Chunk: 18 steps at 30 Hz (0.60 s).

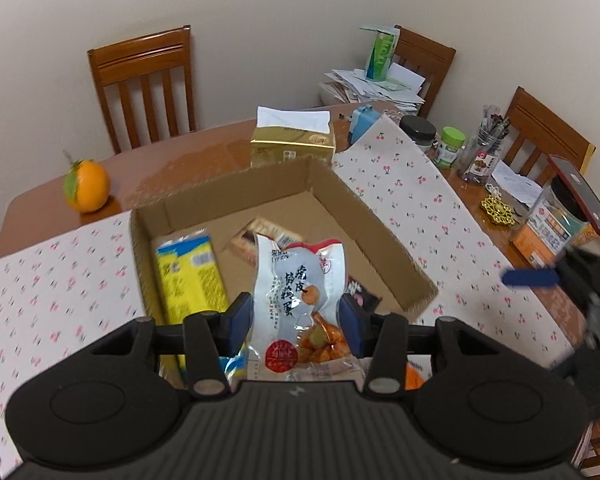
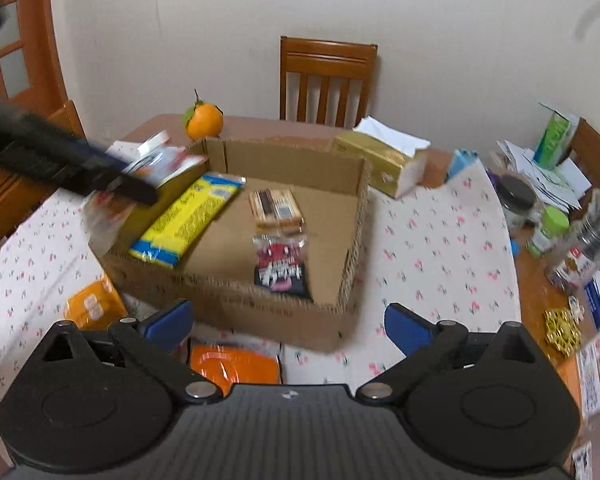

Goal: Organize snacks
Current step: 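Carry both packs over the box and release them inside, then move both tools back toward the remaining snacks beside the box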

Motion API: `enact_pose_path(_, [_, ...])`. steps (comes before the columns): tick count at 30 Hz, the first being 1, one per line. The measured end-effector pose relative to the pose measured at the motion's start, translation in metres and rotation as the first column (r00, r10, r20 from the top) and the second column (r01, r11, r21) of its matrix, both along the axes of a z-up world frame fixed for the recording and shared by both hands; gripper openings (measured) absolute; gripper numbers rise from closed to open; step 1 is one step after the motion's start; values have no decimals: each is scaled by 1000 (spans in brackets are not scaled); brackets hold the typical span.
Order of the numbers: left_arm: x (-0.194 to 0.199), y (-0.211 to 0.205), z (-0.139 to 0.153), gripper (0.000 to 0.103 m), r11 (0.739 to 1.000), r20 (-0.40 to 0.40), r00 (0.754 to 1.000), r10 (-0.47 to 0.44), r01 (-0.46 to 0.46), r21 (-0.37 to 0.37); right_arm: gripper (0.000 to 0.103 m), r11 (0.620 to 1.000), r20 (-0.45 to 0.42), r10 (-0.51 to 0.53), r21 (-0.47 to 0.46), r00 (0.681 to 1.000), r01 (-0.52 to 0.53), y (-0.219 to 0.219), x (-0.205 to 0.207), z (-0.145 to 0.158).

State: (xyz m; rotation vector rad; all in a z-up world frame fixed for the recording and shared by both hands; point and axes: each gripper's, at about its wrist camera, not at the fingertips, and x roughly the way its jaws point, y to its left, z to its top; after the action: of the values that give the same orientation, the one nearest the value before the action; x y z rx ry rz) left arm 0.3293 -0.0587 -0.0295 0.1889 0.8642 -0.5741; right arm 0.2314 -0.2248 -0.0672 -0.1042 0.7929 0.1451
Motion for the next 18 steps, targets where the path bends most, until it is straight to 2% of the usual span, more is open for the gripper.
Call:
enact_pose_path(6, [25, -23, -11, 49, 1000, 13, 1000, -5, 4, 13, 103, 999, -26, -40, -10, 999, 40, -6, -13, -6])
enact_pose_path(9, [30, -28, -15, 61, 1000, 26, 999, 21, -21, 19, 103, 999, -31, -48, -12, 998, 47, -8, -17, -6])
enact_pose_path(11, [27, -25, -14, 79, 999, 41, 999, 33, -33, 2, 103, 999, -30, -48, -23, 998, 48, -8, -20, -6])
enact_pose_path(15, [14, -18, -9, 84, 999, 60, 997, 48, -48, -5, 103, 998, -33, -51, -26, 998, 50, -9, -20, -7])
enact_pose_path(18, [0, -9, -5, 93, 997, 94, 993, 74, -75, 13, 103, 998, -39, -50, -30, 998, 49, -7, -20, -9])
